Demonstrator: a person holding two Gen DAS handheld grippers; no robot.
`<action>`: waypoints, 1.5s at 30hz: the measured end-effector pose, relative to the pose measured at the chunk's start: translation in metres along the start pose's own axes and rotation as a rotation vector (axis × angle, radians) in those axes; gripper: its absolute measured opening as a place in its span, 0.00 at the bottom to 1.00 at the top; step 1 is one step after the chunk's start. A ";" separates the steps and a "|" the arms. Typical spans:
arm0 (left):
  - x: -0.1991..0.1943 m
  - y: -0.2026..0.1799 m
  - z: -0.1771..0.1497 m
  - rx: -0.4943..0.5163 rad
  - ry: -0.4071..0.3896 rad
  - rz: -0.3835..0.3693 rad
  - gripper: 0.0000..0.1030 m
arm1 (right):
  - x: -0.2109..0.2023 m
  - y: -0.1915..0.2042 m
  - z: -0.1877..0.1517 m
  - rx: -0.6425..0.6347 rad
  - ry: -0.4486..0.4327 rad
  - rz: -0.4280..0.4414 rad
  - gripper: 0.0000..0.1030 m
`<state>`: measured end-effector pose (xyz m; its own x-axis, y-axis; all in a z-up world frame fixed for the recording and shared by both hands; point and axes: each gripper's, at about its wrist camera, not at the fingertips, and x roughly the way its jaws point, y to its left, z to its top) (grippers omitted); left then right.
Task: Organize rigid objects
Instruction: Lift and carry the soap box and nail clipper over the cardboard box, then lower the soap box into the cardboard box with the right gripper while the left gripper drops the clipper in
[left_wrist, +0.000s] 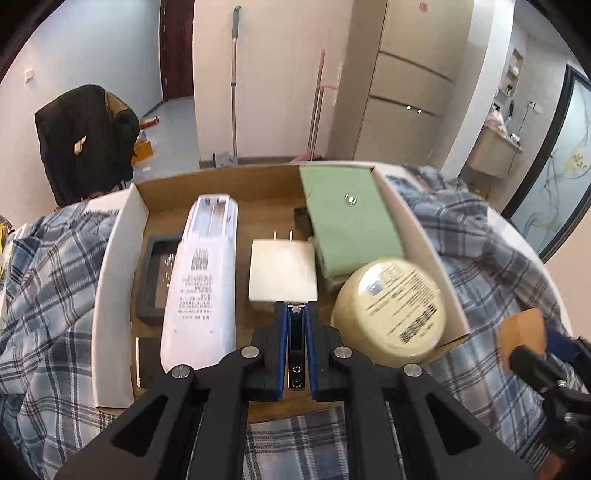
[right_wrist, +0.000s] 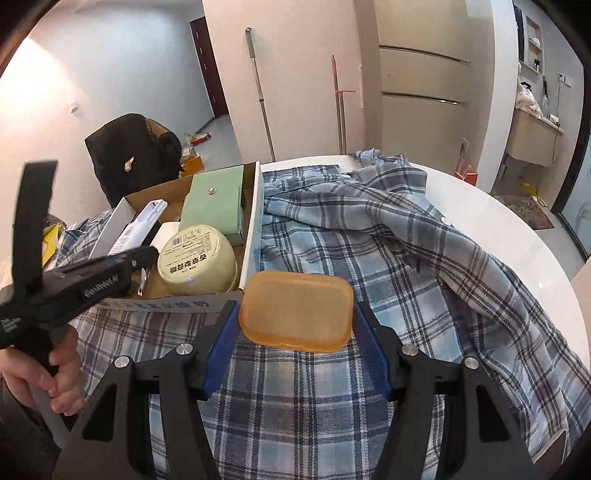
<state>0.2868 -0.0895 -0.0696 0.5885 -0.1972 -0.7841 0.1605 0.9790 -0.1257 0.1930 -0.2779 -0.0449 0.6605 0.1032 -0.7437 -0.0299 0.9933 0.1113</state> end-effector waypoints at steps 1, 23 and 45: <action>0.001 -0.001 -0.001 0.001 0.006 -0.002 0.10 | -0.001 0.000 0.000 -0.003 0.005 0.015 0.59; -0.172 0.051 0.015 -0.143 -0.608 0.019 0.87 | -0.051 0.060 0.063 -0.022 -0.093 0.028 0.59; -0.172 0.090 0.030 -0.163 -0.565 0.068 1.00 | 0.065 0.140 0.053 -0.056 0.150 0.127 0.60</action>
<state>0.2232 0.0314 0.0723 0.9313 -0.0866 -0.3537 0.0100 0.9770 -0.2129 0.2713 -0.1346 -0.0423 0.5296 0.2306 -0.8163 -0.1509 0.9726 0.1768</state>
